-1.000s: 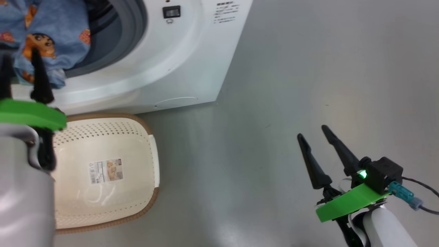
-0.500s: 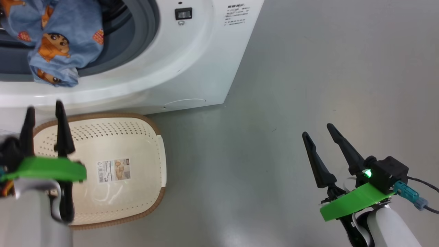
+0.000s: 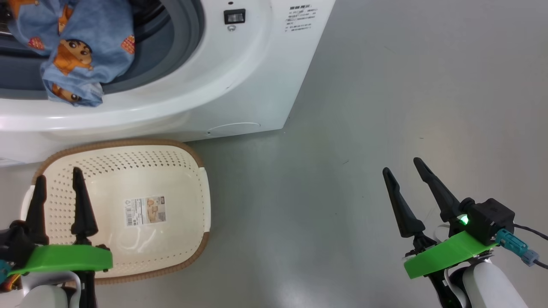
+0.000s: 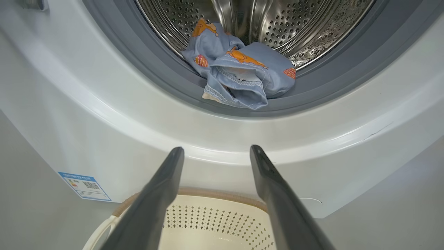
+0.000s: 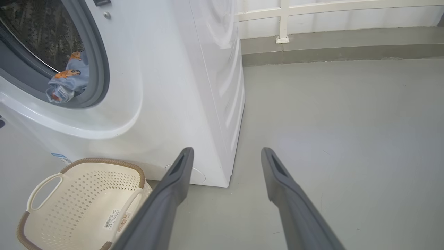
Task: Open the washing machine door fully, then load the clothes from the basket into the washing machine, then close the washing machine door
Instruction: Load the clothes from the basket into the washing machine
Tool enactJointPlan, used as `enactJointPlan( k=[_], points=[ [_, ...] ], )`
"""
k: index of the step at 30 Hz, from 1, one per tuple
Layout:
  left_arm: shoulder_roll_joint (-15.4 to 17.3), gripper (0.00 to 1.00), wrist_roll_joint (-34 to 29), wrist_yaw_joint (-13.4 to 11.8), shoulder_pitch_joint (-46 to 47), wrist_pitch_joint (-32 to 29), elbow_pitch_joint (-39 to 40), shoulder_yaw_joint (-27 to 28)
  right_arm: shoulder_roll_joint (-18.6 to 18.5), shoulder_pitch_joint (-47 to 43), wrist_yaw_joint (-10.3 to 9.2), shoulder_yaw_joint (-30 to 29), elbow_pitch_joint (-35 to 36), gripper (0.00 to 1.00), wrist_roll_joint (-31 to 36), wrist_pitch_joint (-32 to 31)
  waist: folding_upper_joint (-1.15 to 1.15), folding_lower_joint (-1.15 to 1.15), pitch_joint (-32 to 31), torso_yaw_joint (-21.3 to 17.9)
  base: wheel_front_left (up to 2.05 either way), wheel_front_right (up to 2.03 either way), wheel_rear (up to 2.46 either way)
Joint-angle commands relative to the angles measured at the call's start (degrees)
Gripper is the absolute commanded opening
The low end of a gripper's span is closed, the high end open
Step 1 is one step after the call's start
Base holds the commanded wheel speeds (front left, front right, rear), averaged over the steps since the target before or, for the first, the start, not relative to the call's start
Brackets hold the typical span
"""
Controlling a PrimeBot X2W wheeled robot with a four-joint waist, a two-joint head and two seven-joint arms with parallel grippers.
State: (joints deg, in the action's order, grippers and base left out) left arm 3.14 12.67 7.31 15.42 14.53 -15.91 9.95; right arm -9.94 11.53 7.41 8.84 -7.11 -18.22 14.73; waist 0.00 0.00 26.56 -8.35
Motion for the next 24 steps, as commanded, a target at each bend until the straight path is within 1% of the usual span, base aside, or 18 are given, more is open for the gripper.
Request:
enactJointPlan(
  k=[1, 9, 16, 24],
  points=[
    [0.77, 1.00, -0.44, 0.15, -1.02, 0.47, 1.84, 1.83, -0.64, -1.23, 0.08, 1.26, 1.32, 1.00, 0.17, 0.27, 0.00, 0.00, 0.00, 0.02, 0.00, 0.00, 0.00],
    [0.42, 1.00, -0.22, 0.16, 0.38, 0.47, 1.18, 1.19, -0.65, -0.79, 0.08, 1.52, 1.11, 1.00, 0.11, 0.27, 0.00, 0.00, -0.04, -0.23, 0.00, 0.00, 0.00],
    [1.57, 1.00, 0.36, 0.17, 5.64, 0.47, -3.63, -1.14, -0.48, -0.63, 0.08, 1.38, 1.10, 1.00, 0.09, 0.27, 0.00, 0.00, 0.23, -0.06, 0.00, 0.00, 0.00],
    [3.36, 1.00, 0.21, 0.17, 14.35, 0.47, -10.70, -2.49, -0.03, -0.13, 0.08, 2.36, 0.86, 1.00, -0.03, 0.27, 0.00, 0.00, 0.61, -0.67, 0.00, 0.00, 0.00]
  ],
)
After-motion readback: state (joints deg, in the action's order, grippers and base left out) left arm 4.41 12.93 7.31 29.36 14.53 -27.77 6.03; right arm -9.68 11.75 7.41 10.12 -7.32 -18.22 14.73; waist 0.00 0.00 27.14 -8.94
